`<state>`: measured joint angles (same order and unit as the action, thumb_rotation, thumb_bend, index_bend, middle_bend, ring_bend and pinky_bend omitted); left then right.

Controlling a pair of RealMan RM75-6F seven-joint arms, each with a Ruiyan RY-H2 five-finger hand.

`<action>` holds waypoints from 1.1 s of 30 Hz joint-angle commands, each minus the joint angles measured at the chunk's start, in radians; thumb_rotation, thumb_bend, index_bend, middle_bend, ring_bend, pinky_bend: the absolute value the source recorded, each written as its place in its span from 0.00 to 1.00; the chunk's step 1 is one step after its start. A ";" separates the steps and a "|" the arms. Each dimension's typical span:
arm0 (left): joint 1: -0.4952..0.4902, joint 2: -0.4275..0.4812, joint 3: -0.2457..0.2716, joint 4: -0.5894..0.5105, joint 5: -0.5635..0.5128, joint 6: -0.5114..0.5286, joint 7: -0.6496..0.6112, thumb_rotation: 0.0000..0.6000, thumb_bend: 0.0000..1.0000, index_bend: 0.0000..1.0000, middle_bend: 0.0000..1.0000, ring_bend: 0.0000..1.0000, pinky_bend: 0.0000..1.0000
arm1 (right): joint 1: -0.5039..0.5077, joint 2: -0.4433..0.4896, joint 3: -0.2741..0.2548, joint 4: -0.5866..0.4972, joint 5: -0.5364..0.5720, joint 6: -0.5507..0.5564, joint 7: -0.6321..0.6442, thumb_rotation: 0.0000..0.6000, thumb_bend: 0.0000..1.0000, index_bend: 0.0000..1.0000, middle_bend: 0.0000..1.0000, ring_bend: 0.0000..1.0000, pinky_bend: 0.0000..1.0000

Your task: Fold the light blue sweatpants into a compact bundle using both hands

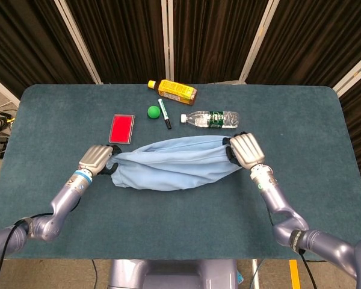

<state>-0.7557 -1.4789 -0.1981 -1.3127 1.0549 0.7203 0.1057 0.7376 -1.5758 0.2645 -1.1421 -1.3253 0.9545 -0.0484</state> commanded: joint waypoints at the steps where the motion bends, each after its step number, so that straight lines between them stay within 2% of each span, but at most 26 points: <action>1: -0.008 -0.019 0.000 0.028 -0.004 0.003 -0.005 1.00 0.55 0.30 0.12 0.13 0.22 | 0.018 -0.027 0.006 0.048 0.021 -0.016 0.011 1.00 0.60 0.62 0.65 0.56 0.48; 3: -0.013 -0.024 0.000 0.038 -0.014 -0.007 -0.006 1.00 0.55 0.12 0.02 0.03 0.11 | 0.024 -0.035 0.006 0.069 0.026 -0.025 0.013 1.00 0.60 0.62 0.65 0.56 0.48; 4: -0.017 -0.023 0.001 0.039 -0.022 -0.017 -0.007 1.00 0.55 0.04 0.00 0.00 0.05 | 0.028 -0.040 0.005 0.080 0.028 -0.028 0.013 1.00 0.60 0.62 0.65 0.56 0.48; 6: -0.022 -0.016 0.000 0.035 -0.040 -0.038 -0.012 1.00 0.55 0.00 0.00 0.00 0.00 | 0.034 -0.051 0.005 0.105 0.033 -0.036 0.016 1.00 0.60 0.62 0.65 0.56 0.48; 9: -0.021 -0.004 -0.011 0.024 -0.056 -0.034 -0.027 1.00 0.57 0.00 0.00 0.00 0.00 | 0.043 -0.065 0.005 0.135 0.041 -0.046 0.021 1.00 0.60 0.62 0.65 0.56 0.48; 10: -0.009 0.019 -0.033 0.015 -0.053 0.004 -0.047 1.00 0.57 0.00 0.00 0.00 0.00 | 0.052 -0.075 0.008 0.160 0.048 -0.057 0.020 1.00 0.60 0.62 0.65 0.56 0.48; 14: 0.014 0.073 -0.053 -0.017 -0.022 0.054 -0.087 1.00 0.58 0.00 0.00 0.00 0.00 | 0.074 -0.102 0.010 0.217 0.057 -0.075 0.011 1.00 0.60 0.62 0.65 0.56 0.48; 23: 0.028 0.154 -0.059 -0.051 -0.004 0.073 -0.110 1.00 0.60 0.00 0.00 0.00 0.00 | 0.107 -0.141 0.015 0.303 0.080 -0.104 -0.015 1.00 0.60 0.62 0.65 0.56 0.48; 33: 0.026 0.163 -0.047 -0.059 -0.012 0.057 -0.116 1.00 0.60 0.00 0.00 0.00 0.00 | 0.137 -0.191 0.016 0.411 0.105 -0.144 -0.053 1.00 0.59 0.62 0.64 0.56 0.48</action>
<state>-0.7300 -1.3160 -0.2454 -1.3716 1.0431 0.7774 -0.0104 0.8678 -1.7567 0.2810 -0.7476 -1.2254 0.8212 -0.0927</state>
